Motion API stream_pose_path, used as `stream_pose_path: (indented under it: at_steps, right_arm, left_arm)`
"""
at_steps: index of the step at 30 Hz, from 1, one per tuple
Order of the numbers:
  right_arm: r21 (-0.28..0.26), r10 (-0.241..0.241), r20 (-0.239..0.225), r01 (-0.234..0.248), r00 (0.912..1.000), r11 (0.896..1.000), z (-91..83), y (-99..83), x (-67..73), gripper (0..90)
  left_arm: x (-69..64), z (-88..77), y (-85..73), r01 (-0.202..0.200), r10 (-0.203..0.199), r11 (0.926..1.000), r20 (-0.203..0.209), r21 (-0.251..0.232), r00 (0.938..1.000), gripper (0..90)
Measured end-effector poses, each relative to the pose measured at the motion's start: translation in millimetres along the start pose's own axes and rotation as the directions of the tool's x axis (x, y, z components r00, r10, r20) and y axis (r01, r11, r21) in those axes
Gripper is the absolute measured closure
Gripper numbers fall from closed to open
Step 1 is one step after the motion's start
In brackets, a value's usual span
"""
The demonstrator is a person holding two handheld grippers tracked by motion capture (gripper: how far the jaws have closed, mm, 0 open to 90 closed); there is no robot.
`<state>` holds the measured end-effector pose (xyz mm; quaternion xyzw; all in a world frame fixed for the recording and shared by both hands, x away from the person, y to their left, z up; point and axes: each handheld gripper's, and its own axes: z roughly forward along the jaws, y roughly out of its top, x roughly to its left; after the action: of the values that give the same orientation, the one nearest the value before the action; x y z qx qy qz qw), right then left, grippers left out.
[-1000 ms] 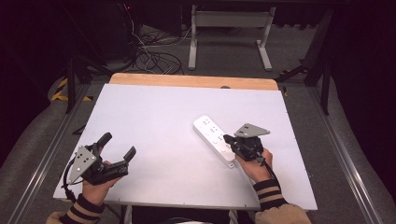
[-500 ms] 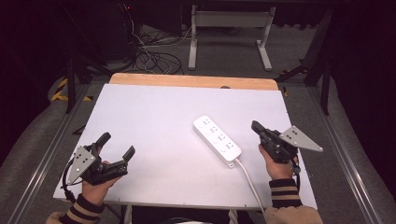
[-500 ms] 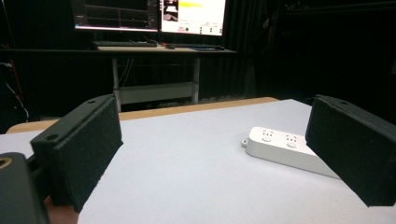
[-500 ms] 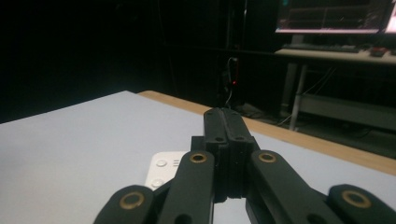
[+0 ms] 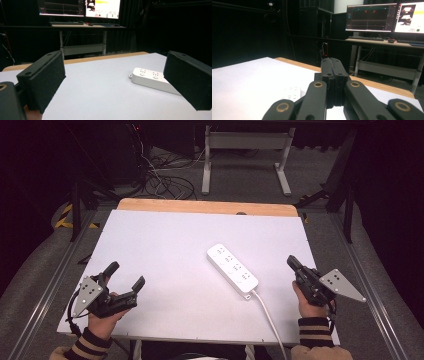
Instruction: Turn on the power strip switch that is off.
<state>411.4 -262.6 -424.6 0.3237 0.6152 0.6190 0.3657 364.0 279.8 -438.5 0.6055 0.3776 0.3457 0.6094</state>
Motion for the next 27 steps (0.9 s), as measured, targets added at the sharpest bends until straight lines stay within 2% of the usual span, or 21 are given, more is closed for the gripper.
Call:
stream_pose_path:
  at_steps: [2,3,4,6,7,9,11,13,15,18,27]
  right_arm:
    - [0.001,-0.008,0.0,0.008,1.0,1.0,0.4,-0.1,0.7,90.0]
    - [0.001,-0.017,0.003,0.017,0.9999,1.0,1.4,-0.3,0.9,78.8]
    - [0.001,-0.017,0.003,0.017,0.9999,1.0,1.4,-0.3,0.9,78.8]
    - [0.005,-0.014,0.003,0.014,0.9999,1.0,3.6,-0.9,1.0,63.2]
    - [-0.011,-0.029,0.032,0.029,0.9991,1.0,5.5,-2.7,2.3,46.9]
    - [-0.016,-0.025,0.04,0.025,0.9989,1.0,6.1,-3.0,2.2,43.4]
    - [-0.029,-0.011,0.06,0.013,0.9981,1.0,6.5,-3.0,1.8,31.9]
    - [-0.036,0.003,0.102,0.001,0.9947,0.999,6.6,-2.6,1.1,21.5]
    - [-0.037,0.021,0.111,-0.017,0.9936,0.999,5.7,-2.7,-1.3,17.4]
    - [-0.033,0.012,0.116,-0.009,0.9932,0.999,5.4,-2.6,-2.2,15.8]
    - [-0.016,0.0,0.109,0.002,0.9941,1.0,8.5,-3.5,0.3,16.1]
  left_arm:
    - [-0.3,-0.4,0.1,0.001,-0.001,1.0,0.003,0.0,1.0,4.4]
    - [-0.3,-0.4,0.1,0.001,-0.001,1.0,0.003,0.0,1.0,4.4]
    - [-0.3,-0.2,0.1,0.0,0.0,1.0,0.002,0.0,1.0,4.4]
    - [-0.3,0.0,-0.1,0.0,0.0,1.0,0.003,0.001,1.0,4.4]
    - [-0.2,0.0,-0.2,-0.001,0.001,1.0,0.003,0.003,1.0,4.4]
    - [-0.5,0.1,-0.2,-0.001,0.001,1.0,0.001,0.001,1.0,4.4]
    - [-0.6,-0.1,-0.2,0.0,0.0,1.0,0.003,0.001,1.0,4.4]
    - [-0.5,-0.1,-0.2,-0.001,0.001,1.0,0.002,0.001,1.0,4.4]
    - [-0.4,-0.1,-0.2,-0.001,0.001,1.0,0.002,0.001,1.0,4.4]
    - [-0.6,0.0,-0.3,-0.001,0.001,1.0,0.003,0.003,1.0,4.4]
    - [0.1,-1.0,-0.4,0.0,0.0,1.0,0.002,0.005,1.0,4.4]
